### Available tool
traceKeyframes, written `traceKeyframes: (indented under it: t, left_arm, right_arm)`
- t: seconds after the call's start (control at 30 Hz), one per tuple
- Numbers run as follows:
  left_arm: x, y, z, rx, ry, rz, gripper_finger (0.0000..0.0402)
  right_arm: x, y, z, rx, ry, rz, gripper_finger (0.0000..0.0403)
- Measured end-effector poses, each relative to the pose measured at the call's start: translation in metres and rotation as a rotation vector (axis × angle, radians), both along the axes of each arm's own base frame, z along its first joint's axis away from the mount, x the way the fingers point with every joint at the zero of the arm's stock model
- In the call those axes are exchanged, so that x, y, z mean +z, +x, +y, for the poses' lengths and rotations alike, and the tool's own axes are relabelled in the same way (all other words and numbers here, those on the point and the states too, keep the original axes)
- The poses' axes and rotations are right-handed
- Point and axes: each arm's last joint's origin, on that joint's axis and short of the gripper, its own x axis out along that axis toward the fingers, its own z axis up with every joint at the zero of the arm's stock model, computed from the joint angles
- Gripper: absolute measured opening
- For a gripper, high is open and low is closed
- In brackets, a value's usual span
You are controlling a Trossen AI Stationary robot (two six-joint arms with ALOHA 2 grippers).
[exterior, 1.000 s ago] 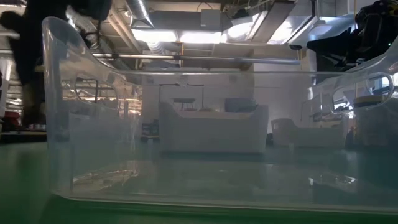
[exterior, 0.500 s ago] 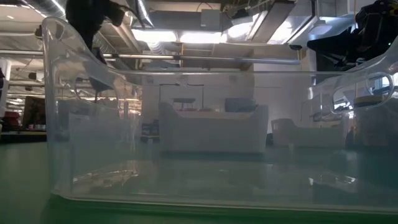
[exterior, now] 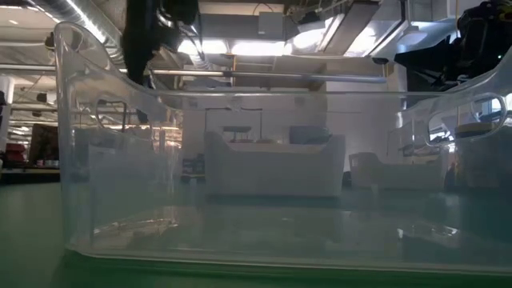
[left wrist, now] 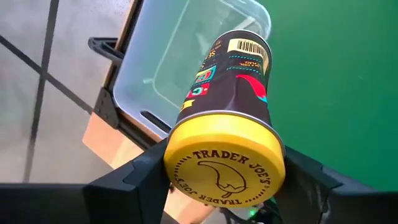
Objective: Sort spices by type
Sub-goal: Put the middle left yellow seasoning bottle into the top transparent bin
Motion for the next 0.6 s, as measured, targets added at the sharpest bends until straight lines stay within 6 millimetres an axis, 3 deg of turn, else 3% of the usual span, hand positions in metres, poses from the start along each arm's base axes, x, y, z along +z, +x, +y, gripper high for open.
traceKeyframes:
  t: [0.33,0.6]
  left_arm:
    - [-0.037,0.026,0.048,-0.048,-0.040,0.195,0.0230]
    - [-0.068,0.039,0.080,-0.102,-0.041,0.247,0.0230]
  right_arm:
    - [0.000,0.000,0.000,0.001,0.005,0.001,0.0008]
    - [0.000,0.000,0.000,0.002,0.006,0.002,0.0008]
